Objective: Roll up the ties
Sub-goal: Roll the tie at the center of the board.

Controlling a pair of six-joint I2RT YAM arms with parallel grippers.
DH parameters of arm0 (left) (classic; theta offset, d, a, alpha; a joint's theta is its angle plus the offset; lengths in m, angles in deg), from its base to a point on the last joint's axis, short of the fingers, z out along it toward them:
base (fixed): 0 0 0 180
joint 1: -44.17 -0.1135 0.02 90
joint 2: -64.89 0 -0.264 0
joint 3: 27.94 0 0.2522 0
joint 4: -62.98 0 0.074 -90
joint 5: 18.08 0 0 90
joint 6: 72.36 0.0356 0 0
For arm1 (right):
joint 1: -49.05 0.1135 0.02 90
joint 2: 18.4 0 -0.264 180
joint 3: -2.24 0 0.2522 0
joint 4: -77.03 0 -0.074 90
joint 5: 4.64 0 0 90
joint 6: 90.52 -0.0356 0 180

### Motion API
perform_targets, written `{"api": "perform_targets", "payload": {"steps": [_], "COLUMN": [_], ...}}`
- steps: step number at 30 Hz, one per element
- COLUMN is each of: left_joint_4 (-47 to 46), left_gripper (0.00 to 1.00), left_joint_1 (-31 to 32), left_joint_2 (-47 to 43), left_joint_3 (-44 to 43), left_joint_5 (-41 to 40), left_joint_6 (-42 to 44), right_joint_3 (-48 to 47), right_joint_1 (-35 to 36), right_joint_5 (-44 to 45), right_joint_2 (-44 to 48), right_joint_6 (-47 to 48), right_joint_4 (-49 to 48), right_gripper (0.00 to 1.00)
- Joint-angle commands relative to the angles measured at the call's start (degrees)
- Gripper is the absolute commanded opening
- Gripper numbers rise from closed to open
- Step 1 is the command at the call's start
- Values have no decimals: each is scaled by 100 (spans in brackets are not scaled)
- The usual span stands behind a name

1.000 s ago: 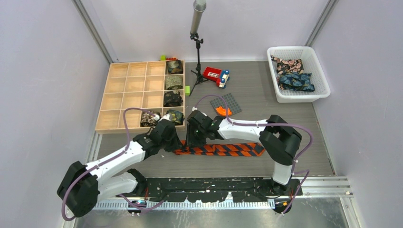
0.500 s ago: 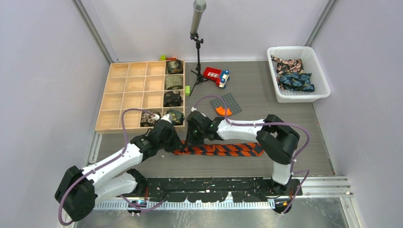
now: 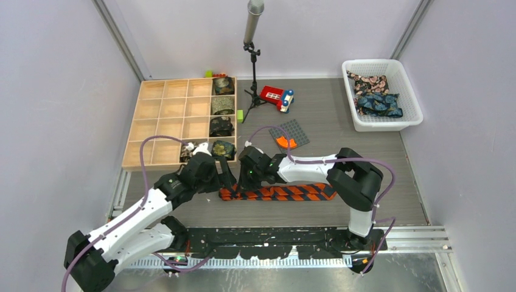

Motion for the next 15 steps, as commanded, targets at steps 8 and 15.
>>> {"api": "perform_targets", "payload": {"steps": [8, 15], "left_joint_4": [473, -259], "left_gripper": [78, 76], "left_joint_1": [-90, -512], "left_joint_2": [-653, -878], "left_joint_3": [540, 1104], "left_joint_5": [-97, 751], "left_joint_6": [-79, -74], "right_joint_3": [252, 326], "right_joint_1": [101, 114], "right_joint_5": [194, 180], "right_joint_2": [58, 14], "right_joint_6": [-34, -60], "right_joint_4": [-50, -123], "right_gripper": [14, 14]}}
